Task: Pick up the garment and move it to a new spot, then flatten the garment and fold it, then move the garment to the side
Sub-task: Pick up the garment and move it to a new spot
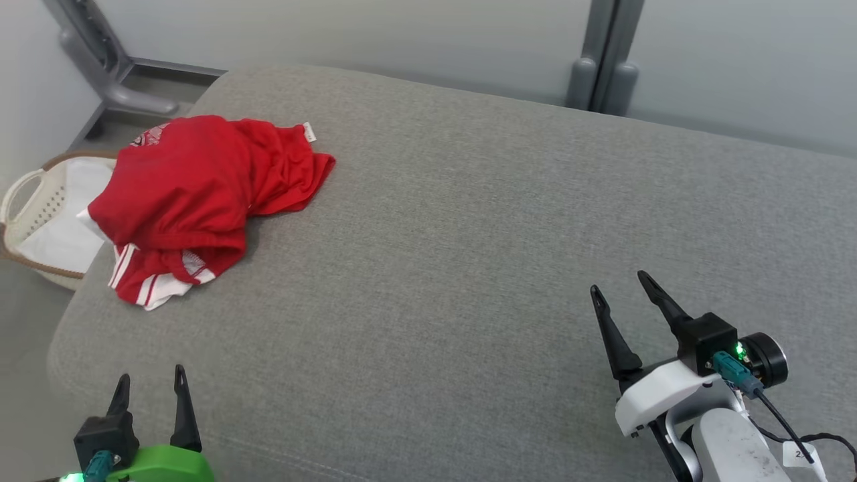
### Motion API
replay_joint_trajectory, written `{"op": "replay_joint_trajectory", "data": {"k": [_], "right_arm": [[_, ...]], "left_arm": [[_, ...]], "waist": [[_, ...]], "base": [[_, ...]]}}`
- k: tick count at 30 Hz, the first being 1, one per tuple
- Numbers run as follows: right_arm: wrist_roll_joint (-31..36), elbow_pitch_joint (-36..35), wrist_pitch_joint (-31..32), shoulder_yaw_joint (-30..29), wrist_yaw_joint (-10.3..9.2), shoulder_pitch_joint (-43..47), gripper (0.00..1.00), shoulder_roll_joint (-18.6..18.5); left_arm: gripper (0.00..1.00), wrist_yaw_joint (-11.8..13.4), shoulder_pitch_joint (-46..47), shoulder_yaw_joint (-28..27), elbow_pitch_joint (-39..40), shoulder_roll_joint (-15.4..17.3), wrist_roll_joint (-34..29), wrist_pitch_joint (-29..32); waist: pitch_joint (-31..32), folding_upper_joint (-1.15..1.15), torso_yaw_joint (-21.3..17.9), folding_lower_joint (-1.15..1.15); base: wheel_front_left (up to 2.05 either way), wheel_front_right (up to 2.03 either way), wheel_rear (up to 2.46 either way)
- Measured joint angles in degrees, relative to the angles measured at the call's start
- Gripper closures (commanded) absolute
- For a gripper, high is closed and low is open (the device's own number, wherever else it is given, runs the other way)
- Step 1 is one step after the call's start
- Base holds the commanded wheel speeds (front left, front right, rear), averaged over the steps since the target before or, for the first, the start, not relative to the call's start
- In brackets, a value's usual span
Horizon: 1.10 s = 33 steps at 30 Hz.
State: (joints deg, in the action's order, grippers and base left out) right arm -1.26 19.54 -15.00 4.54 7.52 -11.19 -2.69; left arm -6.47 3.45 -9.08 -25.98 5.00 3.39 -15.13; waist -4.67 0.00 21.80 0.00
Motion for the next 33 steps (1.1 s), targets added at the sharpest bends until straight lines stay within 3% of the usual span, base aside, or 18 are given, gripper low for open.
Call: {"op": "replay_joint_trajectory", "data": {"k": [8, 11, 15, 26, 33], "right_arm": [[-0.18, 0.13, 0.00, 1.65, 0.00, -0.26, 0.00, -0.04], [0.38, -0.08, 0.00, 1.82, 0.00, -0.59, 0.00, 0.00], [1.81, -0.55, 0.00, 1.70, 0.00, -1.51, 0.00, 0.00], [5.84, -2.74, 0.00, 0.33, 0.00, -4.85, 0.00, -0.03], [6.17, -4.36, 0.00, 1.98, 0.00, -7.25, 0.00, -0.05]], "left_arm": [[0.00, -0.42, -0.65, -0.90, -0.65, -0.67, 0.47, 0.00], [0.00, -0.67, 0.79, -1.05, -1.96, -0.81, 2.98, 0.00], [0.00, -0.85, 4.77, 3.07, -2.97, 0.10, 7.55, 0.00], [0.00, -0.85, 21.21, 13.77, -3.81, 11.90, 22.58, -0.01], [0.00, -0.86, 31.52, 18.80, -12.16, 18.52, 29.31, -0.02]], "waist": [[-0.21, 0.00, 5.26, 0.00], [-0.90, 0.00, 5.49, 0.00], [-2.43, 0.00, 4.98, 0.00], [-10.11, 0.00, 2.01, 0.00], [-14.93, 0.00, -0.45, 0.00]], "base": [[0.00, 0.00, 0.00], [0.00, 0.00, 0.00], [0.00, 0.00, 0.00], [0.00, 0.00, 0.00], [0.00, 0.00, 0.00]]}}
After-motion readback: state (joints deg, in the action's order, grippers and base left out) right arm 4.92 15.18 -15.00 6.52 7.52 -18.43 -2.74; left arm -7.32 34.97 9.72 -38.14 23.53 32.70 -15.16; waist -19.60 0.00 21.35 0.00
